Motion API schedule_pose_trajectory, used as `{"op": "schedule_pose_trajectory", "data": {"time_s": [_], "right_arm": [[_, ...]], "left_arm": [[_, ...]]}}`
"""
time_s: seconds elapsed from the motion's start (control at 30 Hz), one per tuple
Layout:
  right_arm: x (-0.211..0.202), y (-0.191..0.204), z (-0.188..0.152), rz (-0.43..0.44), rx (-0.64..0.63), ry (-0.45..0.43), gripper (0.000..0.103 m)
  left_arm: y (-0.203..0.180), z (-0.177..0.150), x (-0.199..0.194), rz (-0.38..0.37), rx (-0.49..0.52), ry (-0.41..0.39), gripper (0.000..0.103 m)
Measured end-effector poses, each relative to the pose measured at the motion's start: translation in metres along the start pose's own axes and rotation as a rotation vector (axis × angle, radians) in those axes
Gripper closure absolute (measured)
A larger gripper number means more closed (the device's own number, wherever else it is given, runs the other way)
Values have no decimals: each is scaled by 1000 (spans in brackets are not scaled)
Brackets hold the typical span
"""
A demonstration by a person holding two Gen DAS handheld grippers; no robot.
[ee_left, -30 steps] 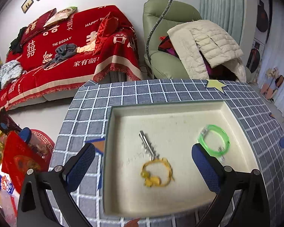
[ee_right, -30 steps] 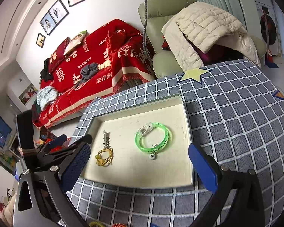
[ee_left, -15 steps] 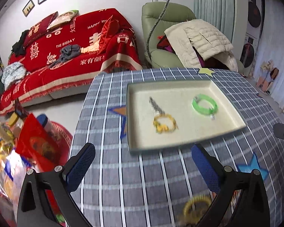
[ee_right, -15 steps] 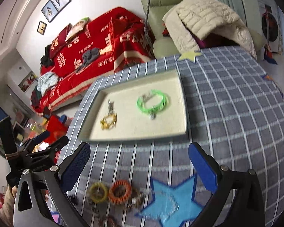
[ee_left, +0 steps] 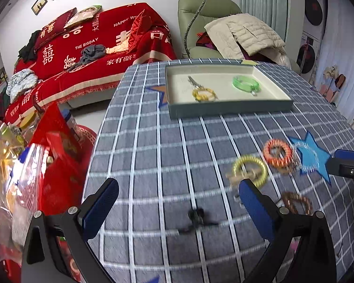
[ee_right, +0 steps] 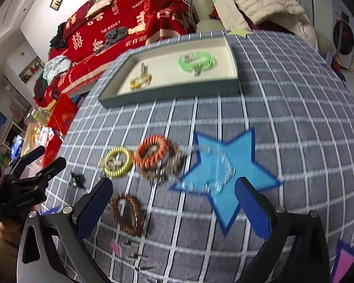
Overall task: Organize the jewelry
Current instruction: 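Withdraw both grippers from the tray toward the remaining jewelry, then grasp the black hair clip with the left gripper while the right gripper grasps the brown coil bracelet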
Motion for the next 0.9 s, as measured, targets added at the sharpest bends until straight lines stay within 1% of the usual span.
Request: {"op": "schedule_pose_trajectory", "data": {"time_s": [0.17, 0.27, 0.4, 0.53, 0.63, 0.67, 0.7, 0.73, 0.77, 0.83, 0.87, 0.9], "right_arm": [[11, 4, -24, -23, 2, 31, 0], [16, 7, -33, -53, -10, 45, 0], [21, 8, -37, -71, -8, 49, 0], [23, 7, -37, -92, -1, 46, 0], [24, 11, -37, -112, -29, 44, 3], [24, 13, -37, -121, -39, 44, 7], [26, 15, -37, -128, -51, 49, 14], [28, 17, -37, -129, -57, 53, 17], [30, 19, -39, -130, -64, 61, 25], [31, 23, -39, -157, -96, 55, 30], [32, 26, -39, -162, -108, 55, 35], [33, 29, -39, -167, -121, 54, 37]], "left_arm": [[-4, -19, 7, 41, 31, 15, 0], [-4, -27, 11, 40, 25, 30, 0], [0, -31, 15, 59, 25, 31, 0], [3, -31, 19, 58, 15, 37, 0], [3, -31, 22, 50, 14, 39, 0], [3, -31, 22, 47, 16, 39, 0], [1, -32, 23, 42, 21, 40, 0], [0, -32, 24, 39, 26, 40, 0], [-2, -32, 25, 36, 33, 43, 0], [-4, -35, 29, 35, 46, 59, 0], [-5, -36, 31, 35, 47, 61, 0], [-6, -38, 32, 33, 49, 63, 0]]}}
Point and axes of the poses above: each gripper's, at about its wrist camera, not at the fingertips, and x roughly the way its jaws point, y to its left, z to its top, the point moved 10 cm from there along x, roughly the way its jaws point, and after that the axes turned 10 degrees about y, right-handed, at the moved point
